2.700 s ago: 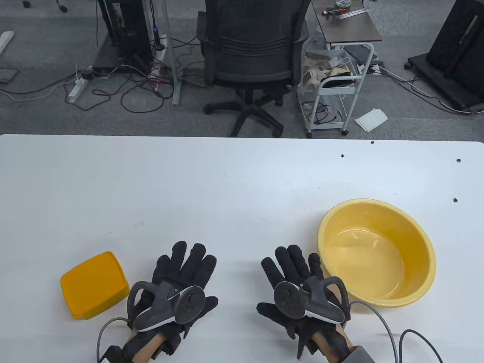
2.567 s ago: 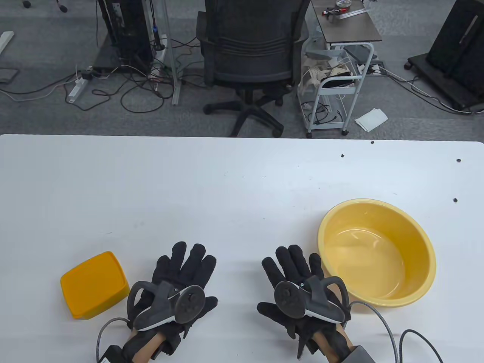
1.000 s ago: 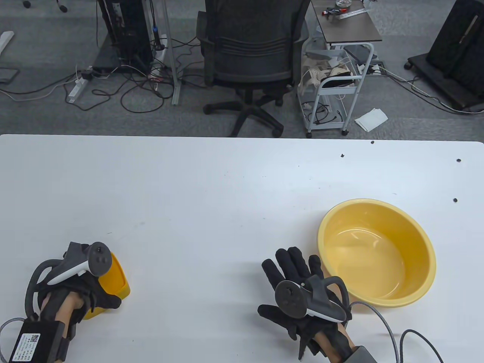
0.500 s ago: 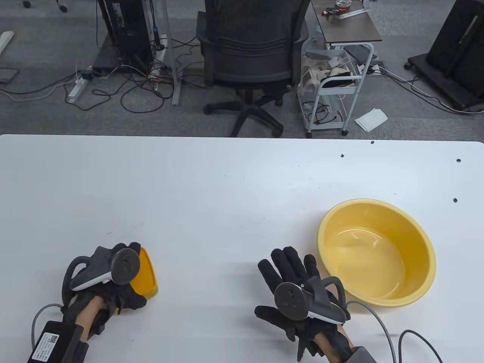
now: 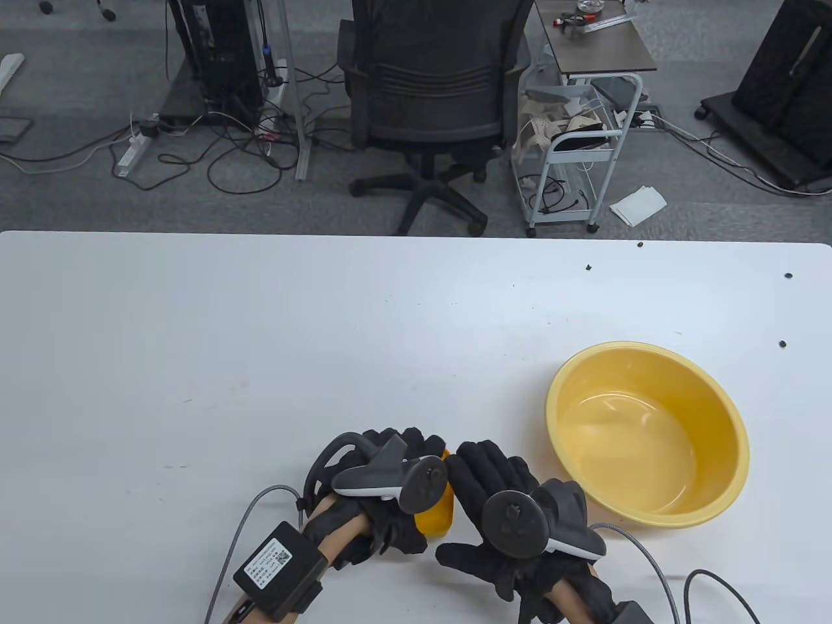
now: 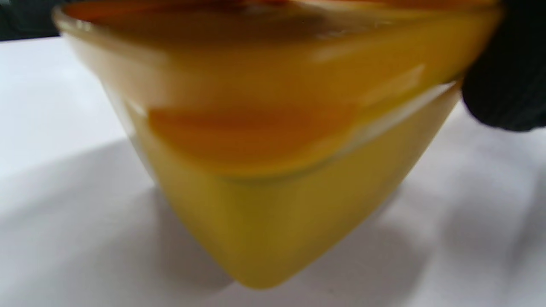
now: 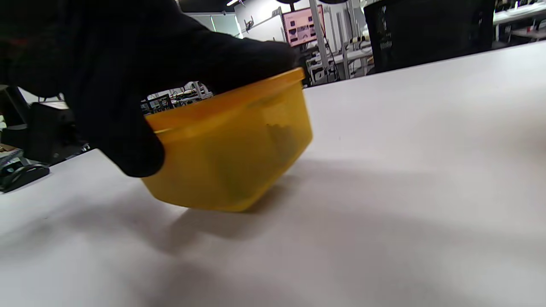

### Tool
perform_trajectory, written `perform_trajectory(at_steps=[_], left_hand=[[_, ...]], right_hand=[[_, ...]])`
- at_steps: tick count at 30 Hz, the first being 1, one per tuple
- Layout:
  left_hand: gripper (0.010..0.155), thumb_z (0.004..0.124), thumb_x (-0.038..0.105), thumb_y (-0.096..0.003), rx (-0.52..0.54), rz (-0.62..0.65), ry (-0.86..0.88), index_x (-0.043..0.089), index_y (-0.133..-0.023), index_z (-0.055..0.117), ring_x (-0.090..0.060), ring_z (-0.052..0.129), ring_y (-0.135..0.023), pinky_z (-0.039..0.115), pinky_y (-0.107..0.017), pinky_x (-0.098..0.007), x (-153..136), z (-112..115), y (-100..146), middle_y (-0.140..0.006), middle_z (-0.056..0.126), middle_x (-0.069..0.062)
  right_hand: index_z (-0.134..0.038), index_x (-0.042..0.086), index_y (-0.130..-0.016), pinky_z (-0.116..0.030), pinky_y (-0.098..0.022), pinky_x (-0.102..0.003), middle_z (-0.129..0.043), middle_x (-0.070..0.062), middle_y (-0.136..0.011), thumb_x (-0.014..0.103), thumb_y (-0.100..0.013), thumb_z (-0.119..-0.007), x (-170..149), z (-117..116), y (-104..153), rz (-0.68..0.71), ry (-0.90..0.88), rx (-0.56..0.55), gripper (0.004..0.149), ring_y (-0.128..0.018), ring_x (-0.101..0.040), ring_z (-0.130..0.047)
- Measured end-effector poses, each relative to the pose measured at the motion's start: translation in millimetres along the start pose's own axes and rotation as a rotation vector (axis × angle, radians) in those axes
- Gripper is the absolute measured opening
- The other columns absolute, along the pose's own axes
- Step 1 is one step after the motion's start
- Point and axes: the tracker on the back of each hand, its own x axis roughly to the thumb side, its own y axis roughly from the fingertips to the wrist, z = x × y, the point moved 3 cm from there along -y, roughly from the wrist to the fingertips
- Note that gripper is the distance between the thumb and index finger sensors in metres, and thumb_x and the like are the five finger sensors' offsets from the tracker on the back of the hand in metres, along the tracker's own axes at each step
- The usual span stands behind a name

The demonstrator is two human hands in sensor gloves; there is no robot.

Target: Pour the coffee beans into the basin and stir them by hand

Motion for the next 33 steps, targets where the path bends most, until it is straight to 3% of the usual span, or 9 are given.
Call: perform_trajectory(at_steps=[3, 12, 18, 23, 25, 29, 33], left_hand=[[0.128, 0.092, 0.074, -0.0221, -0.062, 0.027, 0.017, 0.011, -0.109, 0.021, -0.057, 0.051, -0.106, 0.048, -0.069, -0.079, 3, 15, -7, -0.120, 0.038, -0.029], [0.124, 0.088, 0.072, -0.0271, 0.016, 0.069, 0.056, 0.013, -0.109, 0.017, -0.062, 0.037, -0.109, 0.041, -0.070, -0.082, -1, 21, 3, -0.120, 0.026, -0.031], [0.122, 0.089, 0.072, -0.0267, 0.112, 0.109, 0.078, 0.011, -0.110, 0.024, -0.059, 0.044, -0.108, 0.043, -0.069, -0.081, -5, 24, 7, -0.121, 0.033, -0.028], [0.121, 0.091, 0.072, -0.0255, 0.161, 0.134, 0.119, 0.011, -0.110, 0.030, -0.057, 0.049, -0.107, 0.044, -0.069, -0.080, -10, 25, 9, -0.121, 0.038, -0.027], [0.120, 0.091, 0.073, -0.0252, 0.169, 0.140, 0.144, 0.012, -0.110, 0.031, -0.057, 0.050, -0.106, 0.044, -0.069, -0.080, -11, 24, 8, -0.121, 0.039, -0.027], [0.119, 0.092, 0.073, -0.0238, 0.219, 0.158, 0.182, 0.011, -0.109, 0.037, -0.057, 0.052, -0.105, 0.046, -0.068, -0.080, -14, 24, 9, -0.120, 0.043, -0.028], [0.118, 0.096, 0.073, -0.0212, 0.280, 0.185, 0.246, 0.011, -0.108, 0.044, -0.056, 0.057, -0.103, 0.047, -0.067, -0.080, -19, 24, 10, -0.119, 0.049, -0.028]], right_hand=[[-0.013, 0.011, -0.104, -0.044, -0.069, -0.065, -0.017, -0.023, -0.109, 0.078, -0.034, -0.064, -5, -12, -6, -0.012, -0.052, 0.069, 0.109, -0.102, -0.048, -0.029], [0.004, 0.001, -0.094, -0.039, -0.070, -0.066, -0.001, -0.031, -0.100, 0.073, -0.032, -0.074, -28, -47, -21, -0.093, -0.202, 0.194, 0.123, -0.099, -0.053, -0.021], [0.009, -0.001, -0.089, -0.038, -0.072, -0.062, -0.004, -0.030, -0.101, 0.063, -0.026, -0.087, -40, -71, -31, -0.166, -0.370, 0.177, 0.131, -0.101, -0.051, -0.024], [0.004, 0.000, -0.092, -0.040, -0.074, -0.060, -0.011, -0.028, -0.104, 0.054, -0.021, -0.098, -46, -70, -34, -0.148, -0.491, 0.084, 0.136, -0.103, -0.049, -0.030], [0.002, 0.002, -0.094, -0.039, -0.076, -0.059, -0.013, -0.025, -0.106, 0.046, -0.022, -0.102, -47, -68, -38, -0.164, -0.473, 0.082, 0.134, -0.104, -0.047, -0.032], [0.006, 0.006, -0.094, -0.033, -0.080, -0.056, -0.010, -0.020, -0.108, 0.047, -0.021, -0.104, -48, -75, -41, -0.189, -0.449, 0.113, 0.137, -0.109, -0.041, -0.028], [0.005, 0.009, -0.095, -0.031, -0.082, -0.054, -0.014, -0.015, -0.110, 0.049, -0.021, -0.106, -51, -76, -42, -0.204, -0.467, 0.121, 0.139, -0.111, -0.034, -0.035]])
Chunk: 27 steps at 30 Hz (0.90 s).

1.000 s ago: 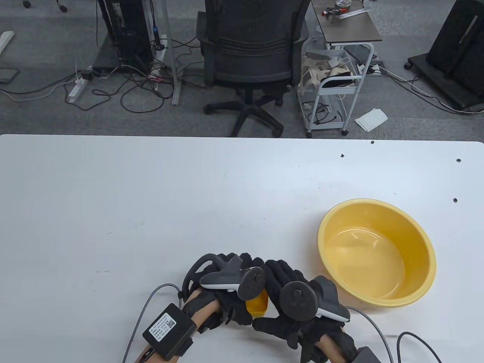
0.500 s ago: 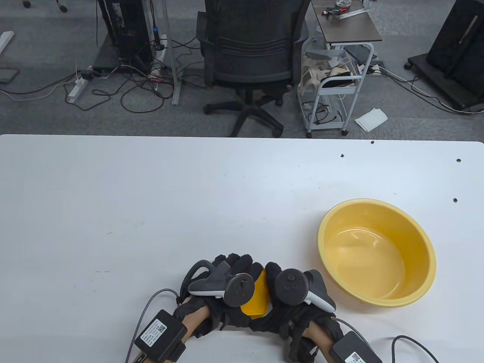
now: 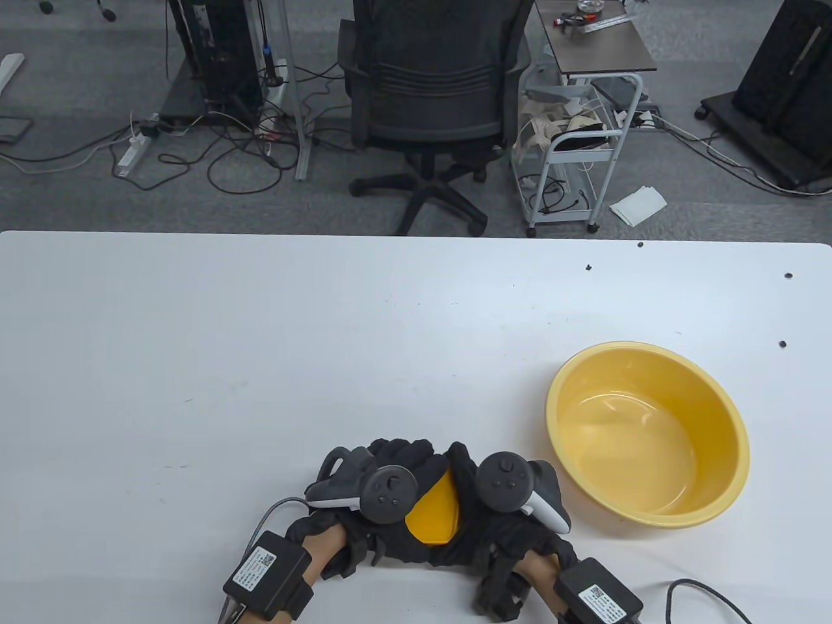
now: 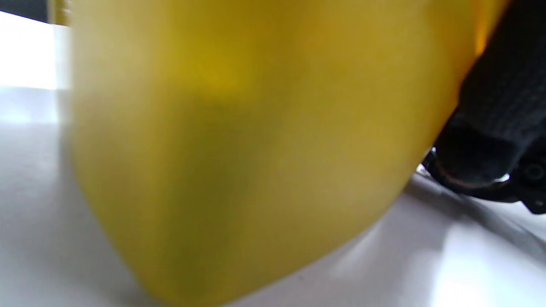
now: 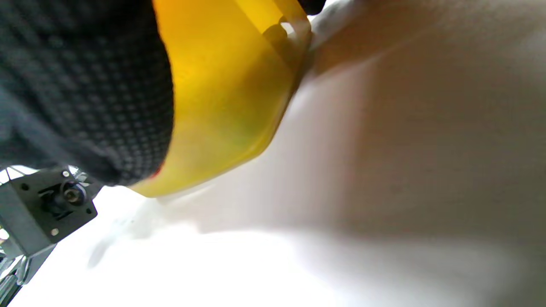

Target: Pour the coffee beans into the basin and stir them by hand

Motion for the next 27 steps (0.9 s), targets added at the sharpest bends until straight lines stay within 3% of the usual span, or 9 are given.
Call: perform_trajectory(at_steps=[5, 10, 20, 27], left_hand=[[0.117, 0.097, 0.074, -0.0188, 0.043, 0.003, 0.096, 0.010, -0.106, 0.051, -0.055, 0.065, -0.101, 0.051, -0.066, -0.078, -7, -6, 1, -0.117, 0.058, -0.028], [0.117, 0.096, 0.076, -0.0185, 0.016, -0.002, 0.167, 0.011, -0.106, 0.052, -0.055, 0.066, -0.099, 0.053, -0.064, -0.078, -13, -9, -2, -0.117, 0.059, -0.029], [0.118, 0.098, 0.075, -0.0176, -0.088, -0.022, 0.518, 0.011, -0.106, 0.054, -0.057, 0.066, -0.096, 0.052, -0.062, -0.078, -40, -19, -13, -0.115, 0.063, -0.029], [0.118, 0.096, 0.077, -0.0197, -0.059, -0.010, 0.710, 0.011, -0.107, 0.052, -0.057, 0.067, -0.096, 0.053, -0.062, -0.078, -55, -22, -8, -0.114, 0.064, -0.030]], right_hand=[[0.004, 0.014, -0.096, -0.030, -0.083, -0.053, -0.014, -0.010, -0.111, 0.051, -0.019, -0.107, -1, -1, -1, -0.024, 0.022, -0.008, 0.140, -0.111, -0.030, -0.036], [0.005, 0.015, -0.096, -0.030, -0.083, -0.053, -0.014, -0.008, -0.111, 0.050, -0.018, -0.109, 0, -1, -1, -0.027, 0.017, -0.005, 0.142, -0.111, -0.029, -0.036], [0.011, 0.016, -0.093, -0.030, -0.083, -0.052, -0.018, -0.006, -0.111, 0.051, -0.016, -0.109, -4, 2, -1, -0.029, -0.029, -0.004, 0.147, -0.111, -0.026, -0.039], [0.015, 0.018, -0.090, -0.030, -0.083, -0.053, -0.017, -0.004, -0.111, 0.051, -0.017, -0.110, -5, 3, -1, -0.025, -0.030, -0.009, 0.149, -0.112, -0.025, -0.038]])
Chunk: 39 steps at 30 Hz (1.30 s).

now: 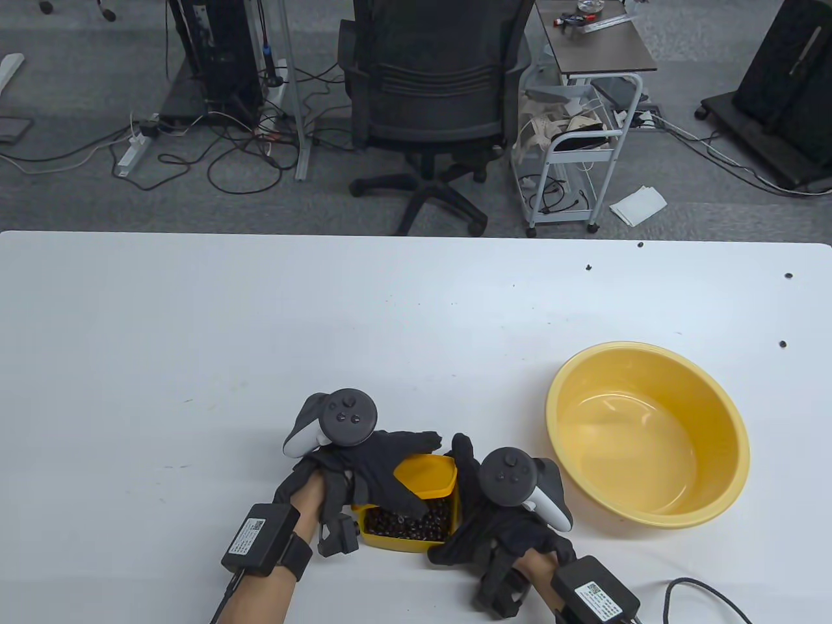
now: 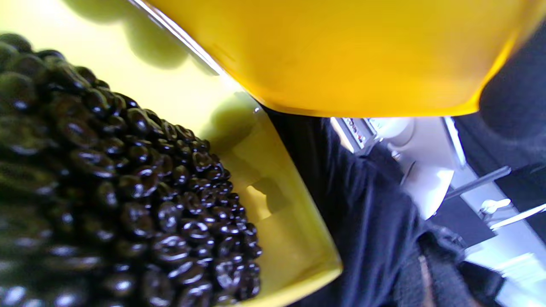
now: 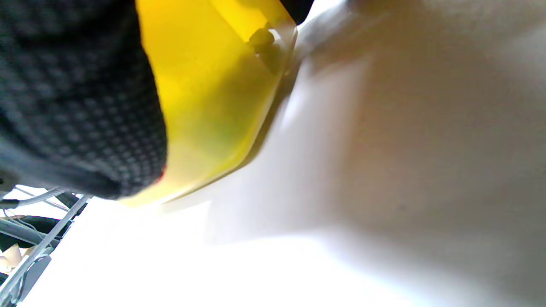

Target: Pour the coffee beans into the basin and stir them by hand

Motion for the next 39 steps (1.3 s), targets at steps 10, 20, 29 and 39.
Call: perform_trajectory(at_steps=[10, 20, 29, 39], left_hand=[[0.117, 0.088, 0.077, -0.0306, 0.473, -0.095, 0.026, 0.009, -0.110, 0.037, -0.062, 0.055, -0.098, 0.049, -0.061, -0.082, -22, -66, 72, -0.116, 0.044, -0.036], [0.116, 0.082, 0.080, -0.0332, 0.857, -0.895, -0.564, 0.007, -0.110, 0.033, -0.063, 0.054, -0.098, 0.050, -0.061, -0.081, -68, -103, 156, -0.115, 0.040, -0.037], [0.116, 0.076, 0.080, -0.0348, 0.564, -1.271, -0.684, 0.009, -0.111, 0.024, -0.063, 0.050, -0.101, 0.048, -0.064, -0.081, -111, -91, 161, -0.116, 0.035, -0.036], [0.114, 0.063, 0.080, -0.0355, 0.377, -1.416, -0.499, 0.010, -0.109, 0.012, -0.063, 0.041, -0.106, 0.045, -0.068, -0.080, -139, -81, 162, -0.117, 0.025, -0.035]], right_hand=[[0.006, 0.016, -0.095, -0.028, -0.082, -0.055, -0.016, -0.007, -0.110, 0.049, -0.018, -0.109, 2, -4, 0, -0.001, 0.051, -0.002, 0.143, -0.110, -0.029, -0.037], [0.002, 0.015, -0.098, -0.028, -0.081, -0.060, -0.017, -0.011, -0.110, 0.051, -0.019, -0.108, 5, -5, 1, 0.019, 0.082, -0.016, 0.139, -0.109, -0.033, -0.038], [-0.001, 0.012, -0.099, -0.030, -0.079, -0.064, -0.012, -0.017, -0.109, 0.056, -0.022, -0.101, 9, -6, 7, 0.070, 0.183, -0.040, 0.134, -0.108, -0.040, -0.033], [-0.012, 0.014, -0.099, -0.040, -0.080, -0.059, -0.016, -0.017, -0.109, 0.064, -0.022, -0.095, 13, -5, 9, 0.104, 0.228, -0.069, 0.124, -0.108, -0.039, -0.038]])
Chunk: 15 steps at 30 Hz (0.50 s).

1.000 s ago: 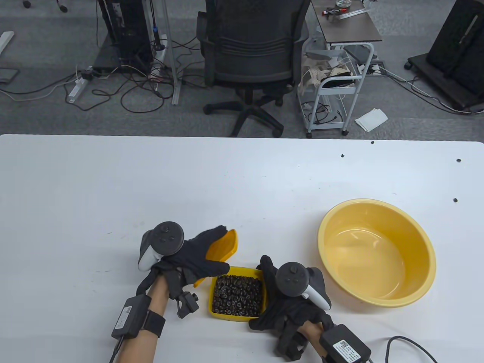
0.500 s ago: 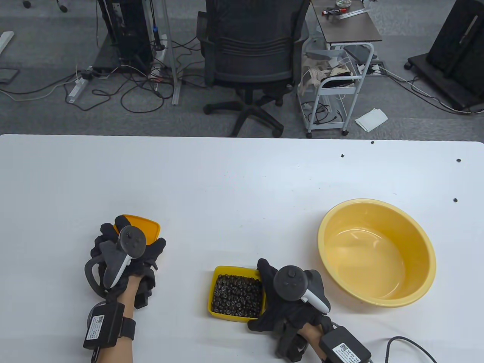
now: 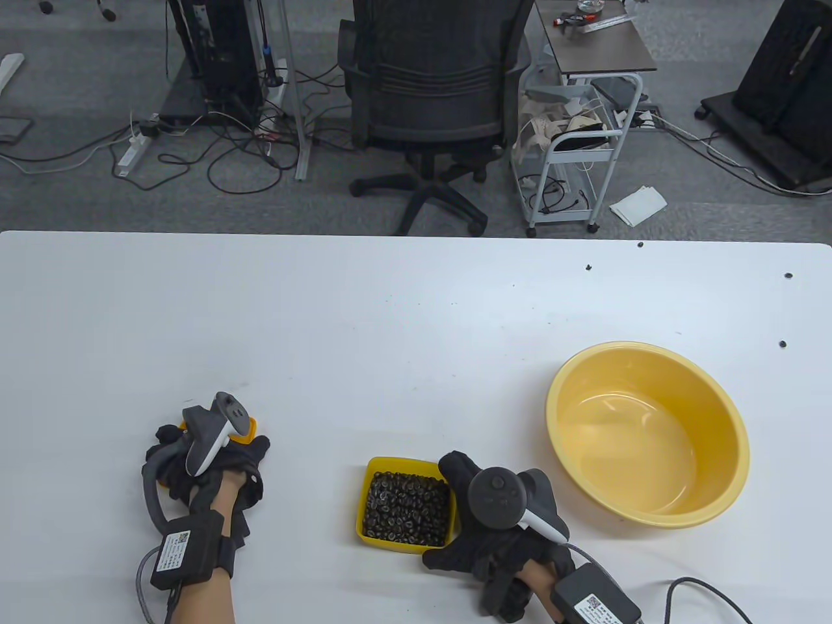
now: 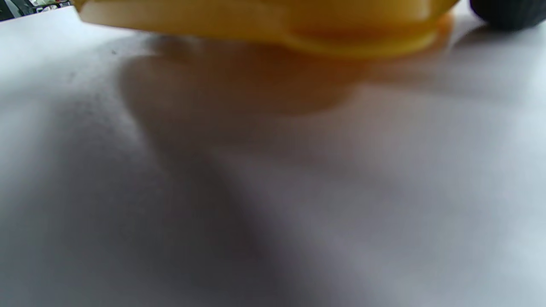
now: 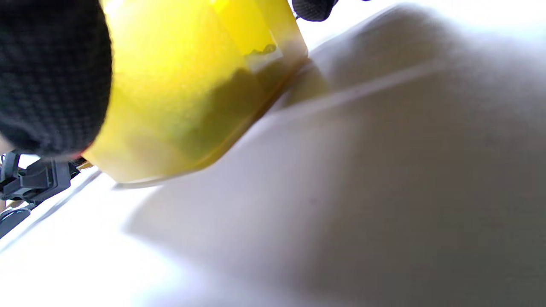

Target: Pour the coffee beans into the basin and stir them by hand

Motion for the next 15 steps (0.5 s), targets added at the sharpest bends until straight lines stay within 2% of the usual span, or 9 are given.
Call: perform_trajectory(at_steps=[6, 11, 14, 15], left_hand=[[0.111, 0.059, 0.080, -0.0345, 0.141, 0.105, -0.005, 0.013, -0.109, 0.011, -0.062, 0.033, -0.108, 0.041, -0.069, -0.080, 8, -17, 16, -0.119, 0.018, -0.028], [0.101, 0.055, 0.076, -0.0373, 0.327, 0.413, 0.057, 0.020, -0.111, 0.015, -0.057, 0.022, -0.111, 0.040, -0.070, -0.079, 45, -45, 67, -0.122, 0.015, -0.016], [0.096, 0.054, 0.074, -0.0384, 0.448, 0.636, 0.075, 0.023, -0.112, 0.019, -0.055, 0.021, -0.113, 0.041, -0.072, -0.078, 63, -59, 114, -0.124, 0.018, -0.011], [0.095, 0.055, 0.073, -0.0387, 0.454, 0.691, 0.082, 0.024, -0.112, 0.019, -0.054, 0.019, -0.113, 0.040, -0.073, -0.078, 66, -60, 124, -0.124, 0.017, -0.009]], right_hand=[[-0.028, 0.020, -0.096, -0.044, -0.080, -0.057, -0.022, -0.016, -0.109, 0.066, -0.021, -0.096, 2, 3, 1, 0.009, -0.007, -0.027, 0.111, -0.107, -0.036, -0.047], [-0.039, 0.025, -0.091, -0.052, -0.078, -0.052, -0.029, -0.015, -0.108, 0.071, -0.019, -0.096, 9, 7, 5, 0.070, -0.030, -0.096, 0.103, -0.103, -0.036, -0.055], [-0.044, 0.027, -0.089, -0.054, -0.077, -0.051, -0.032, -0.015, -0.108, 0.074, -0.019, -0.096, 18, 9, 10, 0.121, -0.010, -0.121, 0.099, -0.102, -0.036, -0.058], [-0.045, 0.028, -0.088, -0.055, -0.077, -0.051, -0.033, -0.015, -0.108, 0.075, -0.019, -0.096, 20, 10, 11, 0.129, -0.013, -0.129, 0.098, -0.101, -0.036, -0.058]])
